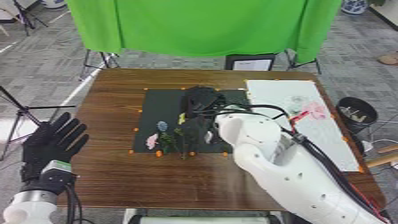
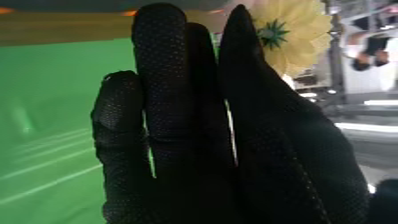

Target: Arrange flowers

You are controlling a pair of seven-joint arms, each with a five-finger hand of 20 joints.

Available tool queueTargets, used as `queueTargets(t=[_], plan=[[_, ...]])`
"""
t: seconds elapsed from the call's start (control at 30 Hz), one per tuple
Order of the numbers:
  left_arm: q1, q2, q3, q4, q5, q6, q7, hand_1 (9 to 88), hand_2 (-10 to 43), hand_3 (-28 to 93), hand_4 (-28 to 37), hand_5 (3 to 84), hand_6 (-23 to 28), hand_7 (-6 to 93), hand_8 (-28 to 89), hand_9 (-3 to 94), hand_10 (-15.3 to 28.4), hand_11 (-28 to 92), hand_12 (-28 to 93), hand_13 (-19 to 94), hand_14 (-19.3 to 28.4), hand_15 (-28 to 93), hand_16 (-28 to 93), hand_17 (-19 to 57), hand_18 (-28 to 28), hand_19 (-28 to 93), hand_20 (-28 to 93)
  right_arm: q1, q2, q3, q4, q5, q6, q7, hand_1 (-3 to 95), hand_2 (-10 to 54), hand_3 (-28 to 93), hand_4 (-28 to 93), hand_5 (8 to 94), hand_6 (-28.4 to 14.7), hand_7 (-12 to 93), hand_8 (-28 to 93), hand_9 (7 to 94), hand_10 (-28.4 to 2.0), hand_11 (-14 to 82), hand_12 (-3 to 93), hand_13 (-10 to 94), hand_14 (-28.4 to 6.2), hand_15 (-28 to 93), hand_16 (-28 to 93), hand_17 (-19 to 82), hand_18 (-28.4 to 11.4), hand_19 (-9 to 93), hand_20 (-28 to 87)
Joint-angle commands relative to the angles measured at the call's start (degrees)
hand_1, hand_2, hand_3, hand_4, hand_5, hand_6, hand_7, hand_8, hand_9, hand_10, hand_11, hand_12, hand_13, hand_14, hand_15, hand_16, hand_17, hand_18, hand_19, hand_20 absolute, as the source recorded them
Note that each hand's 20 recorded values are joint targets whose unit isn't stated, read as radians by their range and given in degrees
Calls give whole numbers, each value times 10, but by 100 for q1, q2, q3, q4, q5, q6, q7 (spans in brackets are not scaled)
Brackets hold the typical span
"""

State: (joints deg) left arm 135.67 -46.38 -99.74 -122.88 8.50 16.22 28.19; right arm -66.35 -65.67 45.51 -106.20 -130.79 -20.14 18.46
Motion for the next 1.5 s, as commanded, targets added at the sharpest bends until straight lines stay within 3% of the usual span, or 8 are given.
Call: queueTargets(t=[0.03, 0.43, 0.57, 0.67, 1.0, 1.23, 1.37, 1.5], plan=[[-15, 52, -2, -22, 52, 79, -74, 267, 123, 746, -283, 408, 103, 131, -82, 341, 167, 206, 128, 231, 167, 361, -56, -83, 164, 379, 94, 152, -461, -544, 522, -406, -29, -80, 595, 19, 567, -283, 739, 26, 167, -22, 759, -80, 93, 183, 748, -76, 431, 285, 368, -201, 808, 386], [-50, 82, -7, -15, 63, 85, -97, 267, 125, 745, -283, 408, 103, 132, -82, 342, 167, 207, 128, 232, 167, 360, -55, -83, 165, 380, 95, 325, -584, -696, 913, -494, 12, 278, 586, 8, 590, -283, 735, 23, 169, -28, 756, -83, 93, 182, 748, -77, 433, 282, 371, -203, 808, 383], [-12, 65, -42, -21, 60, 97, -106, 267, 125, 745, -283, 408, 103, 132, -82, 342, 167, 206, 128, 232, 167, 360, -55, -83, 165, 381, 95, 287, -591, -637, 869, -466, -32, 275, 577, -11, 616, -283, 729, 19, 171, -29, 747, -90, 97, 179, 748, -76, 435, 279, 373, -205, 810, 379], [-52, 39, -72, -23, 102, 103, -203, 267, 125, 746, -283, 408, 103, 132, -82, 342, 167, 207, 128, 232, 167, 361, -55, -83, 165, 381, 94, 275, -602, -630, 838, -486, -106, 268, 566, -34, 641, -283, 718, 15, 176, -32, 737, -93, 104, 171, 748, -77, 436, 277, 376, -207, 813, 374], [-9, 81, -69, -27, 70, 106, -137, 285, 105, 745, -273, 407, 101, 136, -83, 342, 167, 208, 129, 232, 167, 363, -55, -83, 164, 381, 93, 256, -580, -539, 712, -444, -346, 292, 533, -77, 703, -283, 678, 4, 184, -44, 699, -98, 128, 135, 742, -69, 411, 329, 377, -208, 817, 352], [-62, 0, -26, 18, 78, 51, -143, 287, 102, 744, -271, 407, 101, 136, -84, 342, 166, 208, 128, 232, 167, 364, -56, -83, 164, 380, 93, 87, -406, -86, 240, -103, -633, 481, 483, -80, 741, -283, 646, 0, 177, -72, 669, -108, 126, 133, 730, -85, 433, 273, 376, -209, 820, 338], [-44, -64, -23, 3, 116, 31, -112, 287, 102, 743, -270, 407, 102, 135, -83, 342, 167, 208, 128, 232, 167, 363, -57, -83, 164, 380, 93, -156, 96, 582, -223, 135, -266, 741, 451, -80, 764, -283, 626, -1, 167, -126, 649, -115, 120, 131, 720, -90, 443, 254, 373, -211, 822, 331], [-45, -58, -12, 14, 56, 39, -26, 286, 102, 743, -271, 407, 102, 135, -83, 341, 167, 208, 128, 231, 167, 363, -56, -83, 164, 380, 93, -164, 606, 1336, -3, 582, 193, 1230, 425, -69, 763, -283, 613, -4, 164, -130, 635, -125, 113, 131, 706, -96, 447, 252, 360, -211, 813, 328]])
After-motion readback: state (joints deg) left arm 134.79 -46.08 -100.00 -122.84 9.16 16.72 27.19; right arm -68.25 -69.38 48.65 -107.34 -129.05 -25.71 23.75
